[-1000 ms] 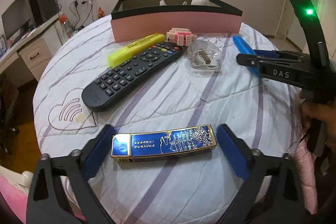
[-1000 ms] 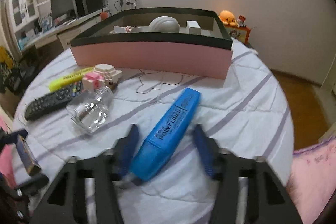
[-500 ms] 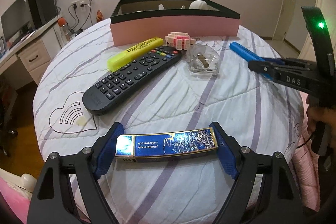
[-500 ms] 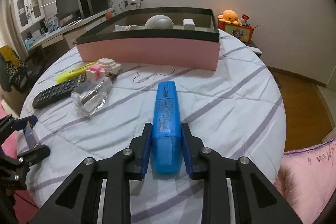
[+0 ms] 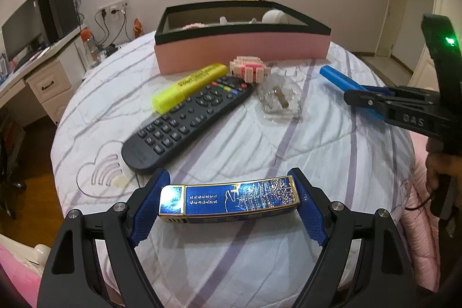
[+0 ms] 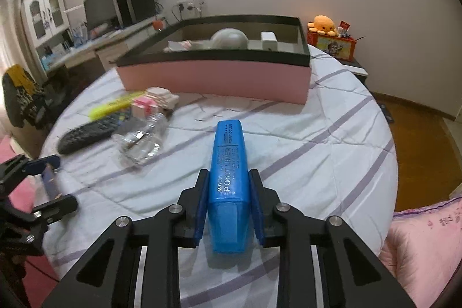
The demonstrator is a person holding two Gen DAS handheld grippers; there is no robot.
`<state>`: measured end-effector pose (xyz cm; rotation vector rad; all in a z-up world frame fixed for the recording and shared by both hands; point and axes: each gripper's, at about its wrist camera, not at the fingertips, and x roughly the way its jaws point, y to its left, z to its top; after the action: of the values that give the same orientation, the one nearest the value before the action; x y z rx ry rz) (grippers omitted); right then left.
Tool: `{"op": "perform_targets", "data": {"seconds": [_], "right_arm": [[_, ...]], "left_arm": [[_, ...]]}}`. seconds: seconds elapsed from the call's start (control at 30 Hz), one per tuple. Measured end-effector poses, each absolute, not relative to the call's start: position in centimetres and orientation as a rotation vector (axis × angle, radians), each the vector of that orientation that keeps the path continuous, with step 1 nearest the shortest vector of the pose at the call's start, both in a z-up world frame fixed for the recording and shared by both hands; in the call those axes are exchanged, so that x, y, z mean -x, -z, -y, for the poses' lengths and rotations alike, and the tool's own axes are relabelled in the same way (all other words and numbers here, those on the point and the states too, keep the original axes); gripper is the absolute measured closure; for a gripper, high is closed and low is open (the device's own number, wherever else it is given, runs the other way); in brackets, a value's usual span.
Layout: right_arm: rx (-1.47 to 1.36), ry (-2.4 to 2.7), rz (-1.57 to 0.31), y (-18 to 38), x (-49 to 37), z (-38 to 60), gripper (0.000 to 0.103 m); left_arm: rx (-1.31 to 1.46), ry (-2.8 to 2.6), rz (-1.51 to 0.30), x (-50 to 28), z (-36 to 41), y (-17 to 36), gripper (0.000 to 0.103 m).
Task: Organize rigid objects
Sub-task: 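Lift the lighter box with the left tool while the right tool carries the highlighter over the box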
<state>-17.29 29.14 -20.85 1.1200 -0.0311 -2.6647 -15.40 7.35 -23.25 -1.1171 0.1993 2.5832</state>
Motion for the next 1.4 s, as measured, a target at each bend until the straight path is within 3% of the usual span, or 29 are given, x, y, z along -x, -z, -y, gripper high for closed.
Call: {"op": "perform_targets", "data": {"seconds": [0.37,0.87,1.4], "right_arm": [[-0.929,2.679,0.099,16.4,15.5,-29.0,0.076],[-0.543,2.715,0.085,8.1,13.1,-27.9,0.076],[-0.456,2.71,0.065,5.4,15.5,-27.6,0.076]], "left_arm": [[1.023,-2.618,-0.18,16.2,-7.2,19.9,0.019],[0.71,-2.705,-0.067,16.5,-5.9,10.5,0.019],[0.569,-2.763,-0.111,20.1,-5.7,5.9,0.019]]}}
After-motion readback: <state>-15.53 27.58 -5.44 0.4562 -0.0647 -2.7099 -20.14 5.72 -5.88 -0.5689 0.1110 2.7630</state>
